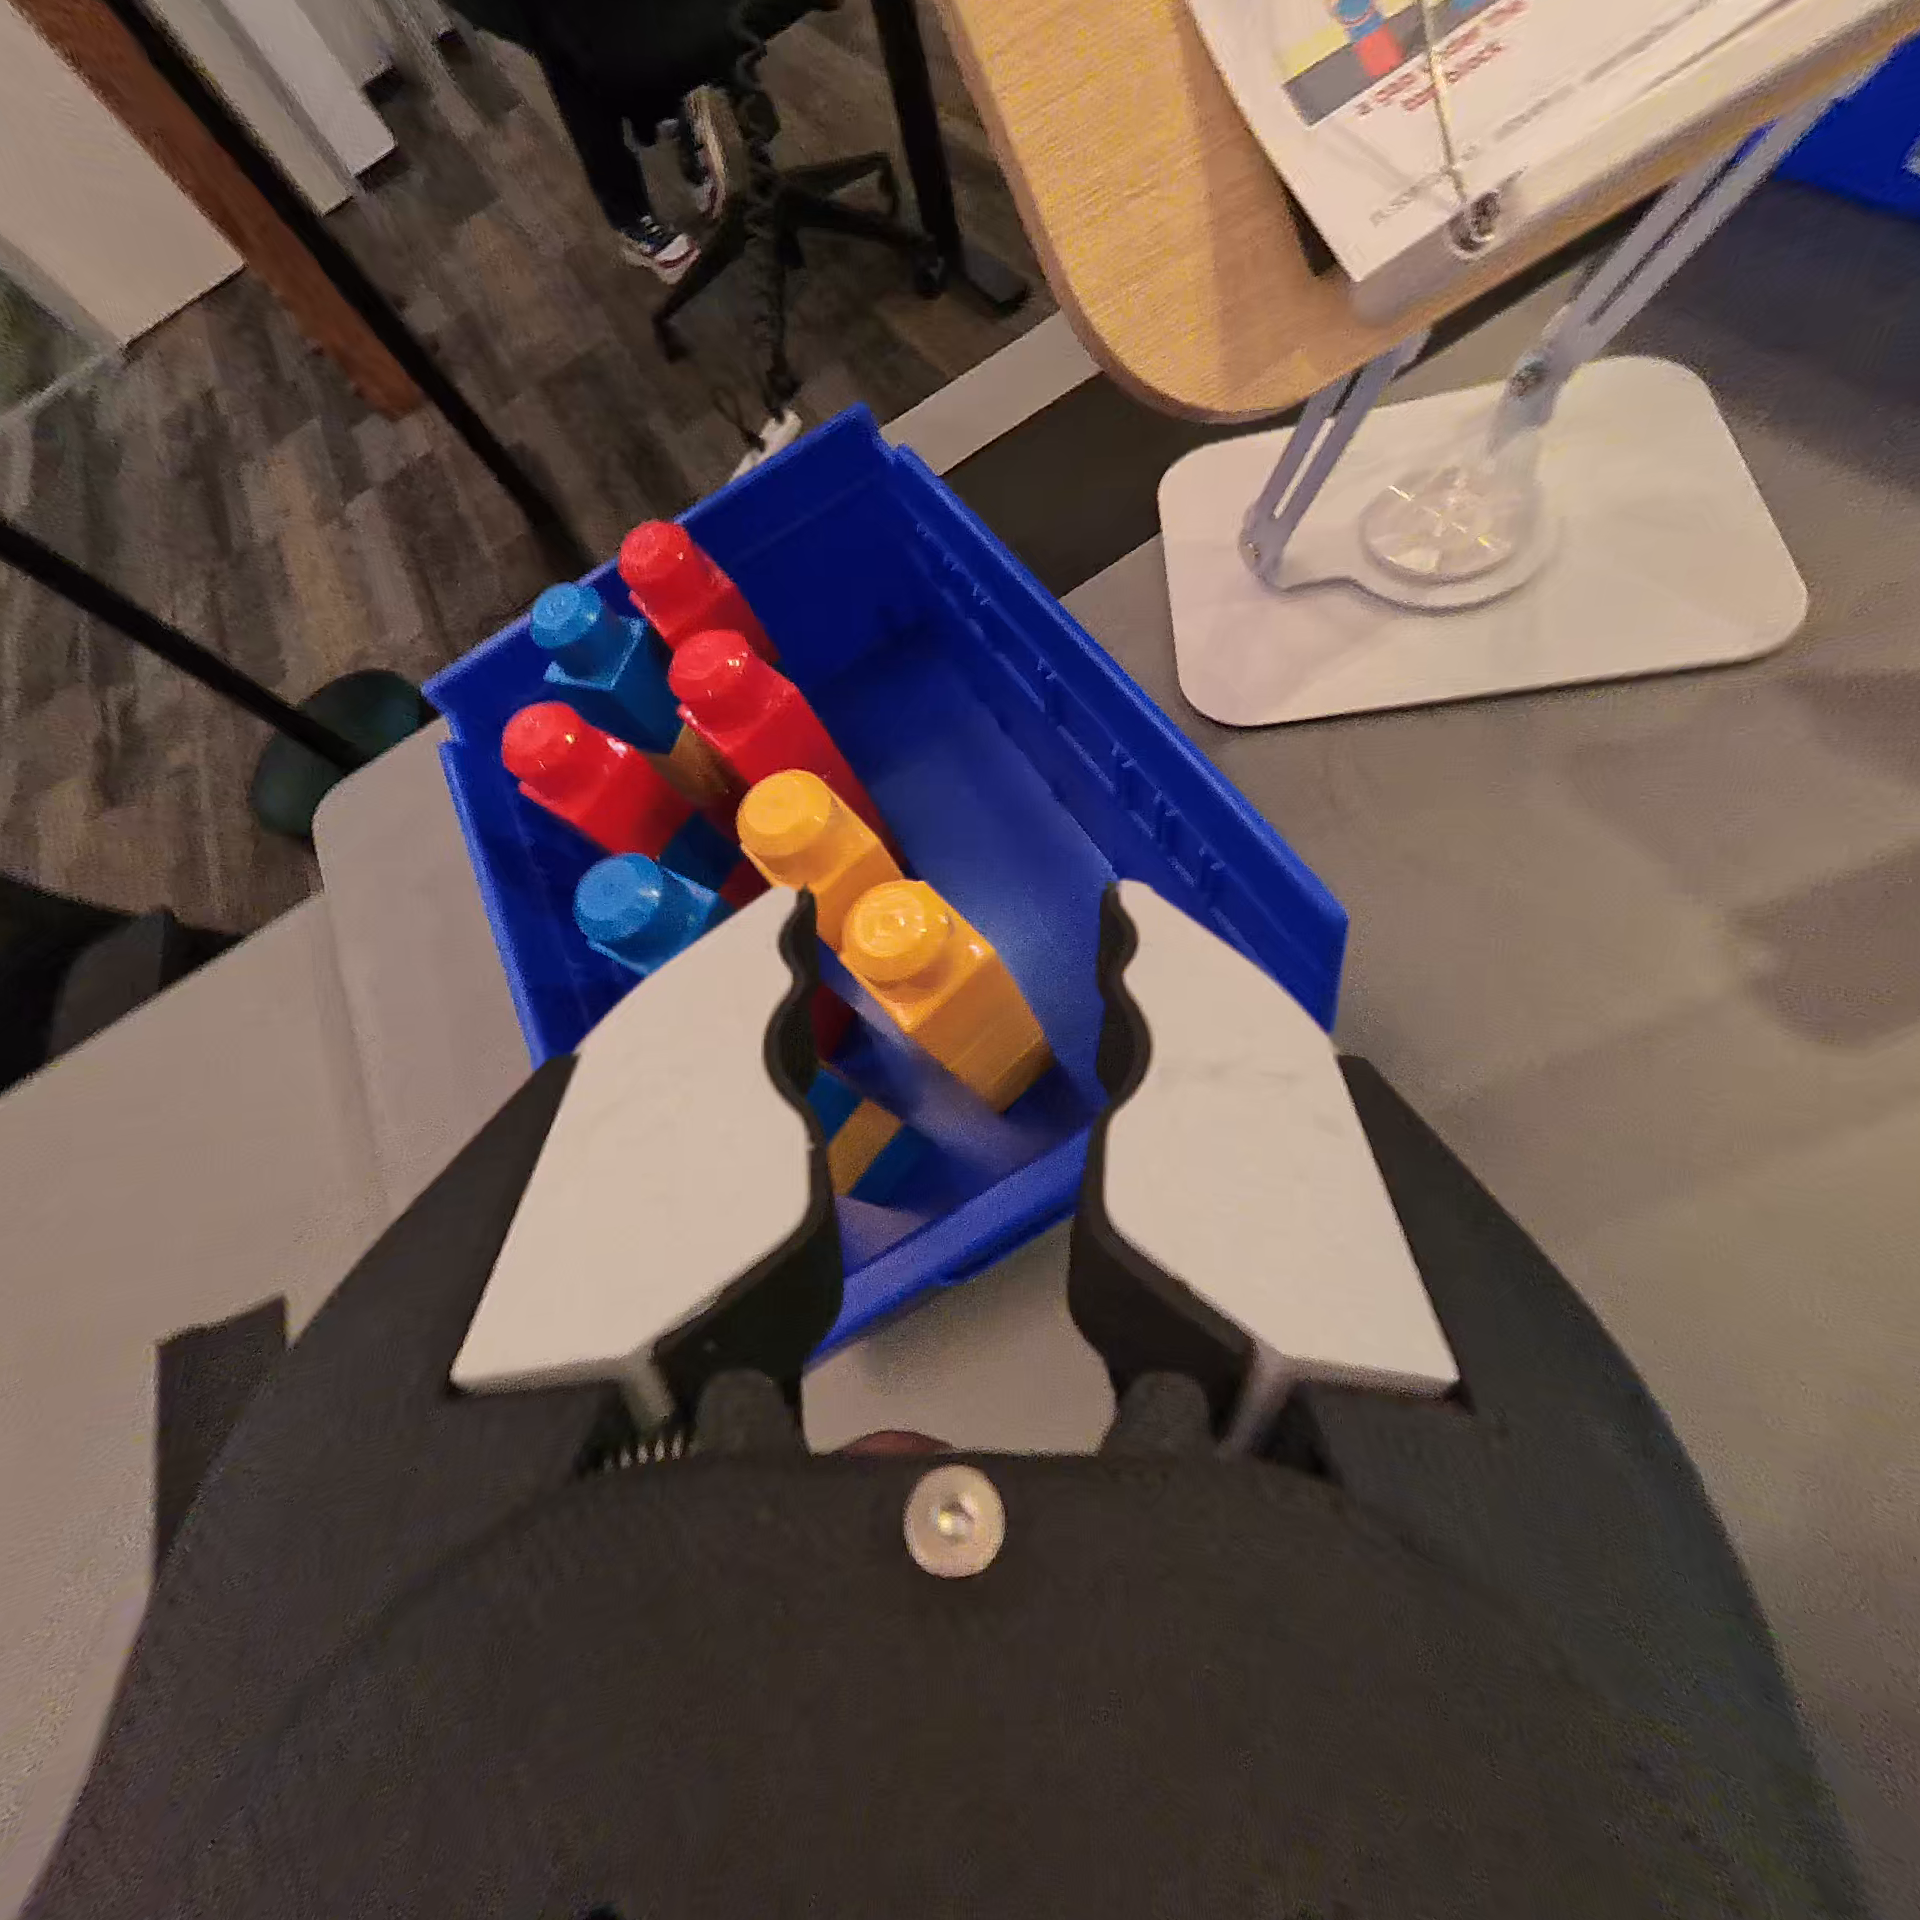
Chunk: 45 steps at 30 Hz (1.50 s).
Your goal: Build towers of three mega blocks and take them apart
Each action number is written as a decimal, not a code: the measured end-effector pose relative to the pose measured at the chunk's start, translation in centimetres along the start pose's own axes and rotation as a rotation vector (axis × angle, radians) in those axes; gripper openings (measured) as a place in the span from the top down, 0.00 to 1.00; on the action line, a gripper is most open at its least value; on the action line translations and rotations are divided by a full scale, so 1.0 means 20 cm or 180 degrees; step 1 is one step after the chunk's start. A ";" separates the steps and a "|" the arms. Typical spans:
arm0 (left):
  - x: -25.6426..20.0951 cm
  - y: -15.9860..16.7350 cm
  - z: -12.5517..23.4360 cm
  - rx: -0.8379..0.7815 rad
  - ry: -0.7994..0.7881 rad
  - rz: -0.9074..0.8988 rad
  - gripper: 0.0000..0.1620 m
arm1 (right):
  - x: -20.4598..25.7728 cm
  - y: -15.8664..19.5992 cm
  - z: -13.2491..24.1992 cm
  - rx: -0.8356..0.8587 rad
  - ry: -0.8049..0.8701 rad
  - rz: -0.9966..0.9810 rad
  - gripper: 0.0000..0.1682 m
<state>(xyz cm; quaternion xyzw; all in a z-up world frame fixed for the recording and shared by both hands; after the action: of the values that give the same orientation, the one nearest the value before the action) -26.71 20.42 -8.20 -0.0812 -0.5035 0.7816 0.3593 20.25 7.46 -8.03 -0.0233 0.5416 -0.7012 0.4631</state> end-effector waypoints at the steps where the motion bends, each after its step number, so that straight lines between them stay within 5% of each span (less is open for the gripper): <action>1: -0.03 0.01 -0.02 -0.0024 -0.0086 0.0111 0.69 | 0.04 0.00 -0.02 -0.0046 -0.0052 -0.0034 0.80; 15: -0.08 0.15 -0.22 -0.0004 -0.1027 0.0301 0.63 | 0.30 0.04 -0.14 -0.0311 -0.0371 -0.0182 0.80; 36: -0.05 0.23 -0.37 0.0204 -0.1041 0.0351 0.75 | 0.32 0.06 -0.20 -0.0280 -0.0419 -0.0162 0.80; 45: -0.14 -0.05 -0.10 -0.0248 -0.0541 0.0227 0.76 | 0.38 -0.06 -0.22 -0.0539 -0.0672 -0.0191 0.79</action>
<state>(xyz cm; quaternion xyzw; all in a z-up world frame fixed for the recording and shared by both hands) -23.27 20.35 -9.05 -0.0464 -0.5590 0.7778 0.2837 12.78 5.58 -12.39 -0.1521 0.5461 -0.6602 0.4927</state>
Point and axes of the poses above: each gripper's, where its closed fingertips meet, z back along the fingers, y out of its underside, x = y × z across the jaws, the point moved 5 cm from there along z, back along the fingers, and after that the axes turned 5 degrees about -x, right-handed, at the moved point
